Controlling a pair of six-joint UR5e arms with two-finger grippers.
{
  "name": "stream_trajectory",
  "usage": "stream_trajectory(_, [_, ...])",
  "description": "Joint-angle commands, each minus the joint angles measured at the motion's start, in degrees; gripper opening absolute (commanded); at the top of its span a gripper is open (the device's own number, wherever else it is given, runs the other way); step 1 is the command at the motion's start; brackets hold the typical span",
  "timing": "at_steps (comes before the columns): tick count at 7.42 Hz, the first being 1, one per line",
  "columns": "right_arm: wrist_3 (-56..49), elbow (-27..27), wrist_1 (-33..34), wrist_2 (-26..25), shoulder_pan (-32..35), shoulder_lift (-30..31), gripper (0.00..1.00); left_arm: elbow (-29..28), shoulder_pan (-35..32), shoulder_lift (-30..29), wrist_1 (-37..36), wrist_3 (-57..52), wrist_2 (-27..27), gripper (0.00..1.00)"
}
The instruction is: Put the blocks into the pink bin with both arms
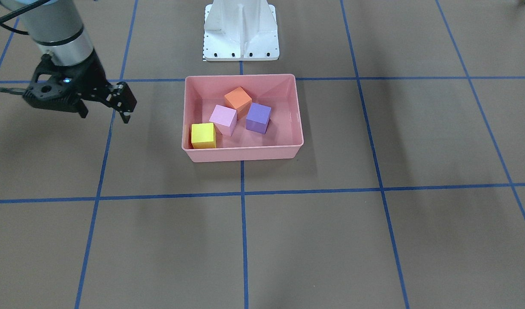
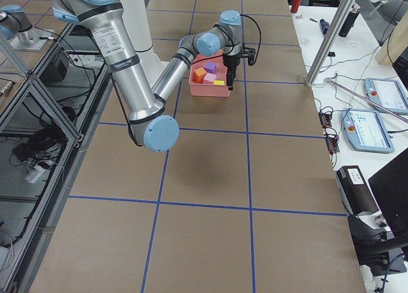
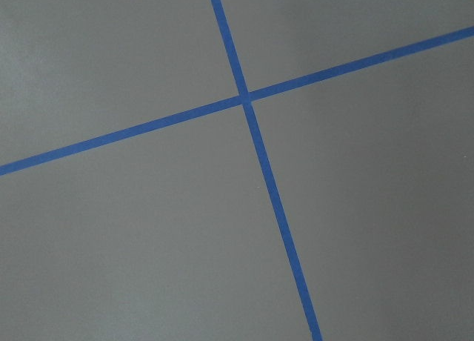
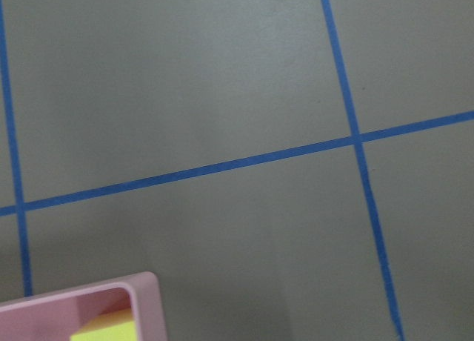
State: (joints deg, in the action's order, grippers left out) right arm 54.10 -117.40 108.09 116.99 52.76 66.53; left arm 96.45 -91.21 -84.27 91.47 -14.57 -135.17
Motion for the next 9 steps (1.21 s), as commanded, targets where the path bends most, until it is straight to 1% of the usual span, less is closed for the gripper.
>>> stream_trajectory(1, [-19.4, 1.8, -0.1, 7.8, 11.6, 6.9, 1.0, 0.5, -0.1, 0.5, -0.9, 3.5, 0.2, 1.0])
stream_trajectory(2, [-28.3, 3.7, -0.2, 8.9, 16.3, 9.6, 1.0, 0.8, -0.1, 0.3, -2.2, 3.5, 0.2, 1.0])
stream_trajectory(3, [-37.8, 6.5, -0.2, 10.8, 21.6, 12.0, 1.0, 0.7, -0.1, 0.5, -2.1, 3.1, -0.4, 1.0])
stream_trajectory(4, [-50.2, 10.1, -0.2, 12.6, 28.3, 14.7, 1.0, 1.4, -0.2, 0.5, -1.8, 3.0, -0.4, 1.0])
stream_trajectory(5, [-60.6, 15.0, -0.2, 13.6, 34.0, 16.2, 1.0, 1.8, -0.2, 0.5, -1.5, 3.0, -0.4, 1.0])
stream_trajectory(6, [-68.3, 19.2, -0.2, 14.3, 38.1, 17.7, 1.0, 2.1, -0.2, 0.5, -1.5, 3.0, -0.4, 1.0])
stream_trajectory(7, [-72.4, 20.9, -0.2, 14.2, 40.6, 19.5, 1.0, 2.1, -0.3, 0.6, -1.5, 3.0, -0.2, 1.0])
stream_trajectory(8, [-72.2, 21.2, -1.0, 14.1, 41.6, 21.8, 1.0, 2.1, -0.3, 0.6, -1.5, 3.1, 0.0, 1.0])
stream_trajectory(9, [-71.3, 21.4, -5.4, 14.1, 42.0, 24.8, 1.0, 2.1, -0.3, 0.6, -1.4, 3.1, 0.1, 1.0])
